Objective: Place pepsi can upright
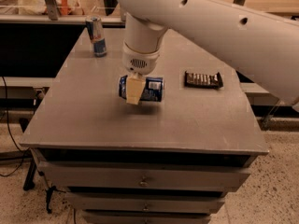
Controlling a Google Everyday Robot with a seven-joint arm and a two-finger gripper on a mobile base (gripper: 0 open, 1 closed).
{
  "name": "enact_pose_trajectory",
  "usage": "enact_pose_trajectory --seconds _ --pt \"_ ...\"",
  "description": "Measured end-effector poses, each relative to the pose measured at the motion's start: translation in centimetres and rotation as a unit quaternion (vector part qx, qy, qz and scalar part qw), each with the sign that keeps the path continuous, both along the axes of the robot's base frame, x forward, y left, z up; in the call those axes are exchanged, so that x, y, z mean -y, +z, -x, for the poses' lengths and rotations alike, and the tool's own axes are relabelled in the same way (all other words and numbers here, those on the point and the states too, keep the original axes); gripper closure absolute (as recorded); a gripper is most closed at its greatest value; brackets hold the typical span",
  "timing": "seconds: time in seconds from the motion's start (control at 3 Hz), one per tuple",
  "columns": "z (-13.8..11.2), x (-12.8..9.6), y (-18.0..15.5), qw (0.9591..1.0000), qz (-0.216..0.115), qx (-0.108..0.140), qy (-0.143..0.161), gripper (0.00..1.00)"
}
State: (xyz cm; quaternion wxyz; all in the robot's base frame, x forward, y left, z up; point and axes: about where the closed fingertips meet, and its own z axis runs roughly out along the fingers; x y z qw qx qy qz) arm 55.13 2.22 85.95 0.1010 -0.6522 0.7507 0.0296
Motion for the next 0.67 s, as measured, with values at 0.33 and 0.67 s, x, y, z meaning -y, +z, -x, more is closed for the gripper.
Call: enact_pose_trajectory --seconds 0.33,0.67 --pt "-0.5 0.1 4.0 0.9981 -0.052 0.031 0.011 1.0" --pt "-0.5 -0.1 7.1 0.9899 -0.126 0.06 0.023 1.0"
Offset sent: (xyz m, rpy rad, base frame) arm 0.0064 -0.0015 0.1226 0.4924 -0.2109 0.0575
